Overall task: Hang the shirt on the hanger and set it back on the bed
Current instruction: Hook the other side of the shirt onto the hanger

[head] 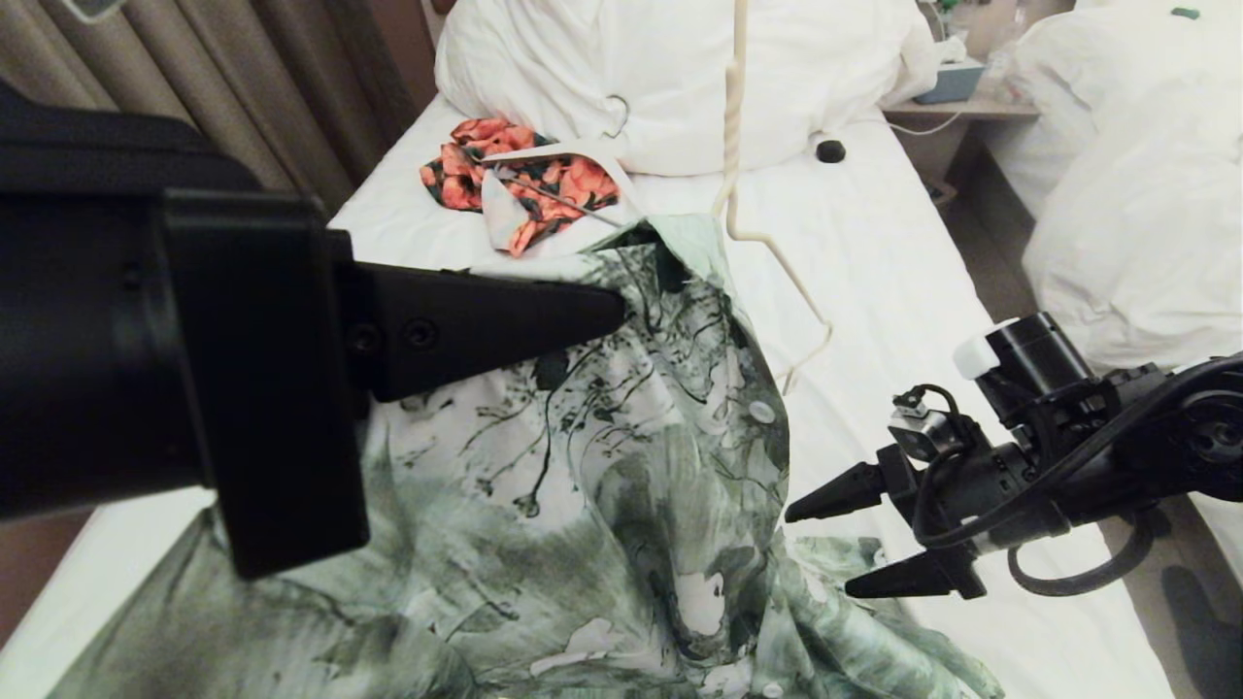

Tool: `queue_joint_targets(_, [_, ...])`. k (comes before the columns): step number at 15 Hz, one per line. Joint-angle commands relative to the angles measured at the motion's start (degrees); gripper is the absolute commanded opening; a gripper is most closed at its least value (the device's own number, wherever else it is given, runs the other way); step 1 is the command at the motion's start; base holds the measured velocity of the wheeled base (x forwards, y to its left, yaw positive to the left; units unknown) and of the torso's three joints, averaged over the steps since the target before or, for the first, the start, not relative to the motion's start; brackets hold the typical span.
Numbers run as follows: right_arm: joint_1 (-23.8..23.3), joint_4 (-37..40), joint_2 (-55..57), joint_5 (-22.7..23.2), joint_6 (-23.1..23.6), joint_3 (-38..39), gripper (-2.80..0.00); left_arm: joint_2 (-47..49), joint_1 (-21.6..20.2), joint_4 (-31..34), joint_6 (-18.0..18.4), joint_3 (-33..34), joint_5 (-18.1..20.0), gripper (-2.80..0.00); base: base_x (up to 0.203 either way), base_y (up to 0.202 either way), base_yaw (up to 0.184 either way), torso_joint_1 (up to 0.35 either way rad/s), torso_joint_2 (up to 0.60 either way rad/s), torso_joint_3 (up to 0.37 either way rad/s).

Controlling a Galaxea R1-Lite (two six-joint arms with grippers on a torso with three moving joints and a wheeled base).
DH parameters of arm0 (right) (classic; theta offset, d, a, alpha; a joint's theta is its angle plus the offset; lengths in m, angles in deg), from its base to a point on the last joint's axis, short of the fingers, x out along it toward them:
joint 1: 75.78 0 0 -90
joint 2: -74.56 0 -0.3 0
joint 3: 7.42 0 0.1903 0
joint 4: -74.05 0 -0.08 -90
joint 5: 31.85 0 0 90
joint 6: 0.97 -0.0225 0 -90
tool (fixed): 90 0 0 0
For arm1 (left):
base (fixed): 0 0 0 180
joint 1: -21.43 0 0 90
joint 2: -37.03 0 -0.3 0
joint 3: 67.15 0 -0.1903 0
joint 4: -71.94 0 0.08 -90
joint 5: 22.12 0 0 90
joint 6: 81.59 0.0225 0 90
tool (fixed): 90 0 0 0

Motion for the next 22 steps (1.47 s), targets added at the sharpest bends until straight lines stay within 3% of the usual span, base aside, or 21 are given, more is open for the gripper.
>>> queue_joint_targets(1, [0.7, -2.3, 1.0, -0.5, -1.1, 0.2, 0.00, 0.1, 0.0, 0.1, -0.1, -0.4, -0.1, -2.80, 0.000, 0.000, 0.000, 0.000, 0.00, 0.000])
queue_joint_targets(4, [3.7, -6.8, 2.6, -5.5, -4.3, 0.3, 0.00, 0.0, 0.0, 0.1, -0.1, -0.4, -0.2, -2.80, 0.000, 0.000, 0.000, 0.000, 0.00, 0.000])
queue_joint_targets(10, [7.3, -7.0, 4.3, -5.8, -4.3, -1.9, 0.00, -0.2, 0.0, 0.1, -0.1, -0.3, -0.3, -2.80, 0.000, 0.000, 0.000, 0.000, 0.00, 0.000])
queue_joint_targets(11, [8.1, -6.9, 4.1, -5.9, -4.3, -1.9, -2.80, -0.2, 0.0, 0.1, -0.1, -0.3, -0.3, -2.80, 0.000, 0.000, 0.000, 0.000, 0.00, 0.000])
queue_joint_targets(16, [8.2, -6.5, 3.6, -6.0, -4.2, -1.0, -2.80, -0.1, -0.1, 0.1, -0.1, -0.4, -0.3, -2.80, 0.000, 0.000, 0.000, 0.000, 0.00, 0.000])
queue_joint_targets(19, [5.8, -6.4, 2.5, -7.3, -4.1, -0.5, -2.80, 0.8, -0.1, 0.1, -0.1, -1.2, -0.3, -2.80, 0.000, 0.000, 0.000, 0.000, 0.00, 0.000])
queue_joint_targets(22, [0.7, -5.8, -0.4, -12.9, -4.1, -0.5, -2.80, 3.3, -0.1, 0.1, -0.1, -2.4, -0.3, -2.80, 0.000, 0.000, 0.000, 0.000, 0.00, 0.000])
